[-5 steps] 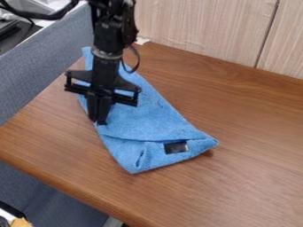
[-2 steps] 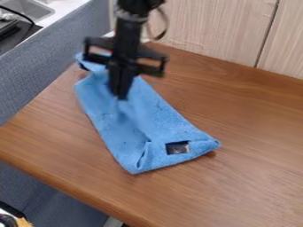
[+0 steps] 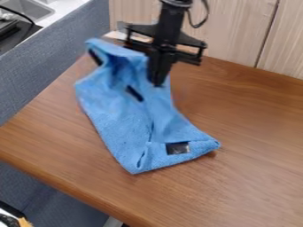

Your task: Unfolded cloth from top right

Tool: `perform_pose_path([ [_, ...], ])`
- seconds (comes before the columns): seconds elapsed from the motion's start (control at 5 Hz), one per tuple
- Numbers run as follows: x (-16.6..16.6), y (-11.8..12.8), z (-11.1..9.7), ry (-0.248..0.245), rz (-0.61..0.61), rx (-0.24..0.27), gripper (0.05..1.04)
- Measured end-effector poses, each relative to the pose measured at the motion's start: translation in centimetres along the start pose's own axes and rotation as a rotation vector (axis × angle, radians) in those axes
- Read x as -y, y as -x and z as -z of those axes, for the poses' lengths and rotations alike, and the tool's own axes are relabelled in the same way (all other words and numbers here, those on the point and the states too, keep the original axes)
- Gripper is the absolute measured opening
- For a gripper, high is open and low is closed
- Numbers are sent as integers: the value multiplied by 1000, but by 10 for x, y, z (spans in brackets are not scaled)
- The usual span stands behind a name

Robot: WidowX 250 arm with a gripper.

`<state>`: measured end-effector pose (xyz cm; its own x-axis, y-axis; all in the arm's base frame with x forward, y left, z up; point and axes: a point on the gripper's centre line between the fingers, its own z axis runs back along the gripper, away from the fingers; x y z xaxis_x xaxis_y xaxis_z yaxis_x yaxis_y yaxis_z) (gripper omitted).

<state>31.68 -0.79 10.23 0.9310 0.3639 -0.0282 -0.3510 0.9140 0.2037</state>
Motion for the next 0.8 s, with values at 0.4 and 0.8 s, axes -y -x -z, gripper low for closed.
perform_pose_path([
  [0.4,42,-29,2,32,-6,-9,54],
  [0.8,72,-31,16,38,17,4,54],
])
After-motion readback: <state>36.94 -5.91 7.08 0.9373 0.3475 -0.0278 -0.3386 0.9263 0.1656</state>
